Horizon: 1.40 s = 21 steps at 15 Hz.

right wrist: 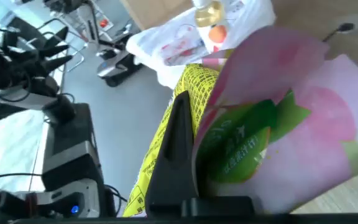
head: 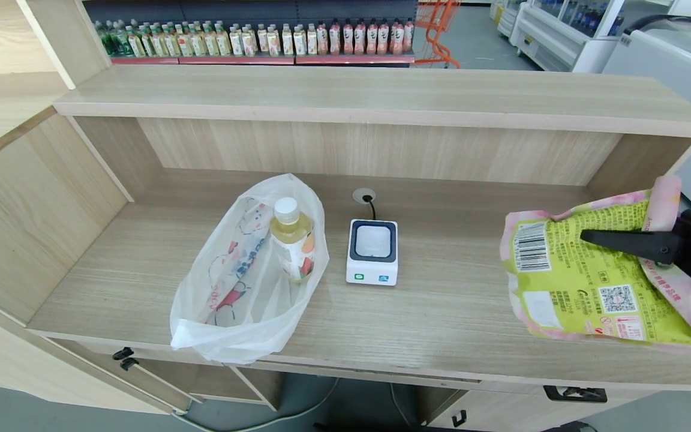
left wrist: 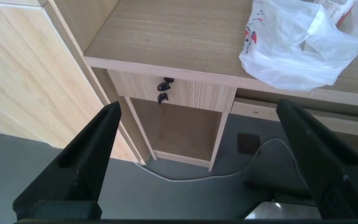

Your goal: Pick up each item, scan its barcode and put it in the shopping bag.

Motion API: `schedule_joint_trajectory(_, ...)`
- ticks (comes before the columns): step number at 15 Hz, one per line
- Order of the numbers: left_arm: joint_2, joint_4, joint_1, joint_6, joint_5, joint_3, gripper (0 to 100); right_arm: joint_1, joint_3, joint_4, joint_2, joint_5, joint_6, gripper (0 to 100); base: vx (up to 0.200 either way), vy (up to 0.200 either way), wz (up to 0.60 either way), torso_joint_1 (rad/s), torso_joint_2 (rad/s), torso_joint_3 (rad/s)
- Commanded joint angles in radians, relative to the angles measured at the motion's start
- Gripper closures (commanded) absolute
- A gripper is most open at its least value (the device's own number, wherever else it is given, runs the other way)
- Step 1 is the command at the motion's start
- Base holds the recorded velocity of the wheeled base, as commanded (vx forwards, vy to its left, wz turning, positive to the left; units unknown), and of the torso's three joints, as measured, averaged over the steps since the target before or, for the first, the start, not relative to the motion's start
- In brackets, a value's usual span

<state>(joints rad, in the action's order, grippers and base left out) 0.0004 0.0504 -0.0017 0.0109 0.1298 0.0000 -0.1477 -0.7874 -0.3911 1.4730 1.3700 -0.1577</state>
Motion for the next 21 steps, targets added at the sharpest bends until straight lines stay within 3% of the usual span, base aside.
schedule_joint_trajectory(1, 0.000, 0.000, 0.000, 0.000, 0.001, 0.000, 0, 0.111, -0.001, -0.019, -0.097, 0.006, 0.184, 100, 0.000, 0.000, 0.00, 0.000, 0.00, 0.000)
schedule_joint_trajectory(3, 0.000, 0.000, 0.000, 0.000, 0.001, 0.000, 0, 0.155, 0.001, -0.020, -0.131, 0.006, 0.294, 100, 0.000, 0.000, 0.00, 0.000, 0.00, 0.000)
schedule_joint_trajectory(5, 0.000, 0.000, 0.000, 0.000, 0.001, 0.000, 0, 0.186, 0.022, -0.022, -0.141, 0.017, 0.302, 100, 0.000, 0.000, 0.00, 0.000, 0.00, 0.000)
schedule_joint_trajectory(8, 0.000, 0.000, 0.000, 0.000, 0.001, 0.000, 0, 0.192, 0.036, -0.051, -0.148, 0.132, 0.251, 100, 0.000, 0.000, 0.00, 0.000, 0.00, 0.000)
schedule_joint_trajectory(12, 0.000, 0.000, 0.000, 0.000, 0.001, 0.000, 0, 0.223, 0.070, -0.055, -0.143, 0.149, -0.115, 100, 0.000, 0.000, 0.00, 0.000, 0.00, 0.000)
schedule_joint_trajectory(14, 0.000, 0.000, 0.000, 0.000, 0.001, 0.000, 0, 0.223, 0.076, -0.055, -0.141, 0.149, -0.221, 100, 0.000, 0.000, 0.00, 0.000, 0.00, 0.000)
schedule_joint_trajectory(21, 0.000, 0.000, 0.000, 0.000, 0.001, 0.000, 0, 0.266, 0.160, -0.051, -0.175, 0.150, -0.408, 100, 0.000, 0.000, 0.00, 0.000, 0.00, 0.000)
